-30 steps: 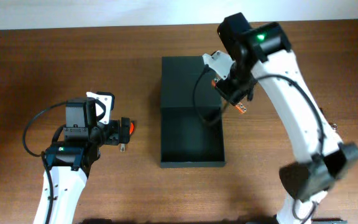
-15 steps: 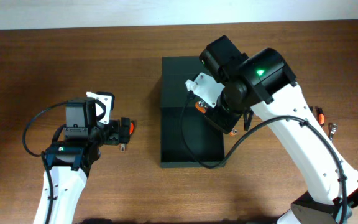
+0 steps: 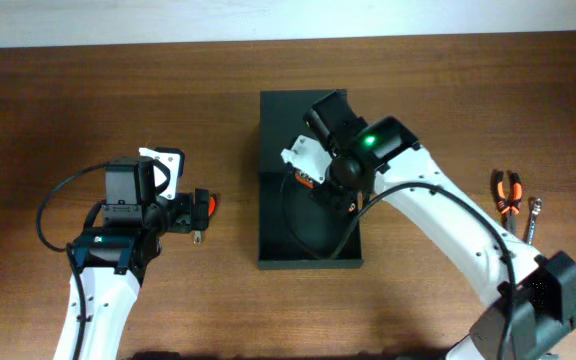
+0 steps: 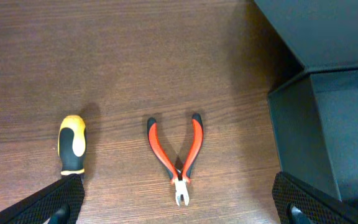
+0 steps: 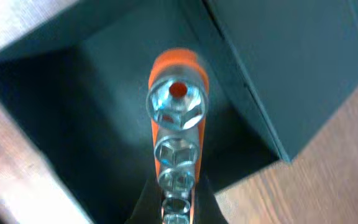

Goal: Pack container
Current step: 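Carry the socket rail with the right gripper into the green box, then release the socket rail and withdraw the right gripper to the right, then position the right gripper over the orange needle-nose pliers and grasp, then carry the pliers with the right gripper into the green box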

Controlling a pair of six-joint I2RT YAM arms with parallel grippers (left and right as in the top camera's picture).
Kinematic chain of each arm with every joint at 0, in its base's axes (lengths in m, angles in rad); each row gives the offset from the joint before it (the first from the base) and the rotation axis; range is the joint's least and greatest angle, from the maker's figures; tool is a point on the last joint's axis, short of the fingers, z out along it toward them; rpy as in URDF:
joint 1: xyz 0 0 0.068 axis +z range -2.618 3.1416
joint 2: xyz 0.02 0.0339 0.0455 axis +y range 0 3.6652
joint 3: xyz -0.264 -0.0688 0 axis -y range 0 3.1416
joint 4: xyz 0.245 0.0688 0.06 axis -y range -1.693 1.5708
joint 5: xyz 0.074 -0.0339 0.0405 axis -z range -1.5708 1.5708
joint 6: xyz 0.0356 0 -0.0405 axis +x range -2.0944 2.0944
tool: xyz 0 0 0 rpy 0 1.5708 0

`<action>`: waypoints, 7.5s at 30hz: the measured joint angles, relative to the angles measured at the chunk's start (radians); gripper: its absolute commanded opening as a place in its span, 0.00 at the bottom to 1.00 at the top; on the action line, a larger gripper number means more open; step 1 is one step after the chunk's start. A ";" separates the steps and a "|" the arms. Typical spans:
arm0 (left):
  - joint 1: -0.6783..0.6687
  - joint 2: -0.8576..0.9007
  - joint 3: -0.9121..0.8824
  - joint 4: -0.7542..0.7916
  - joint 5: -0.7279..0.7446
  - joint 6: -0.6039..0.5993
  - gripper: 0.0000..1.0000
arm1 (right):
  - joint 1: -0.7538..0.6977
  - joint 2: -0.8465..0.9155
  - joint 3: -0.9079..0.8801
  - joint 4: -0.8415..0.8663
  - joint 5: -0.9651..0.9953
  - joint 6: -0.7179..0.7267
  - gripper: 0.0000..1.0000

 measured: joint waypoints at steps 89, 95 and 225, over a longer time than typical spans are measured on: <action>0.000 0.035 0.002 0.022 0.000 0.000 0.99 | -1.048 0.108 -0.095 0.071 0.045 0.099 0.85; 0.000 0.035 0.002 0.022 0.000 0.000 0.99 | -0.968 0.159 -0.095 0.122 0.050 0.075 0.85; 0.000 0.037 0.002 0.021 0.000 0.000 0.99 | 0.089 -0.121 0.040 -0.084 0.081 0.201 0.04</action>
